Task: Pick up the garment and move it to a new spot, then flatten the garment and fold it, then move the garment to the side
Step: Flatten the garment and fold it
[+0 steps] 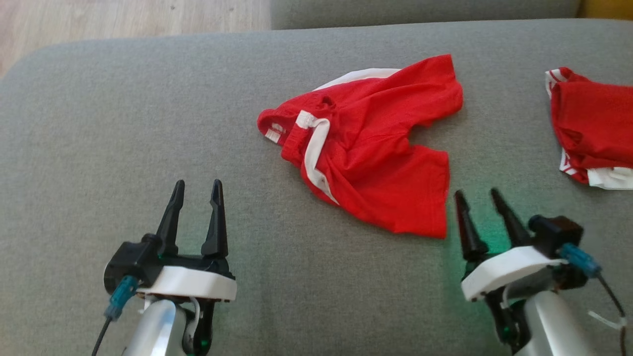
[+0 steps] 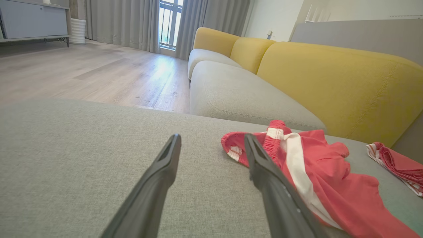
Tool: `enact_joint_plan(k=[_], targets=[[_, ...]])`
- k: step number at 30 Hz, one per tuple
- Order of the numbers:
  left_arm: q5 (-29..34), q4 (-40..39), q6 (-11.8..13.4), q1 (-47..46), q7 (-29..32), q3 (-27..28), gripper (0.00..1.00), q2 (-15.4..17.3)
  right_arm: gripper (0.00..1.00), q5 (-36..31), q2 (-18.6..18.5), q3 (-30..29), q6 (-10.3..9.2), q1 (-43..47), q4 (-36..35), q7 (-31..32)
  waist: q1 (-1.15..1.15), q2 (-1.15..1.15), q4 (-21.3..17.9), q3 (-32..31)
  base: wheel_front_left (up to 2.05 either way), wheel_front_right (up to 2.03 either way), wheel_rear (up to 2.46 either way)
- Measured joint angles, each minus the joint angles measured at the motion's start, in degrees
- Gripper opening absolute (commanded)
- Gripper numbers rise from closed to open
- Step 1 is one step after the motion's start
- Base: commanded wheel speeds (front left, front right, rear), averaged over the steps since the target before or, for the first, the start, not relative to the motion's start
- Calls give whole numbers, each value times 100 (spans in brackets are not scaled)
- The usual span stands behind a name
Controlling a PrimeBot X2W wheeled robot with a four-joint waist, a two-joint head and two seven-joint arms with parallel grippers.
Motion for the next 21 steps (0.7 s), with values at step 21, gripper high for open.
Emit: enact_joint_plan(k=[21], targets=[[51,125,-44,-146,0,-102,100,-37,100,846,22,891,0,-13,464,778,0,0,230,139,0,0,0]])
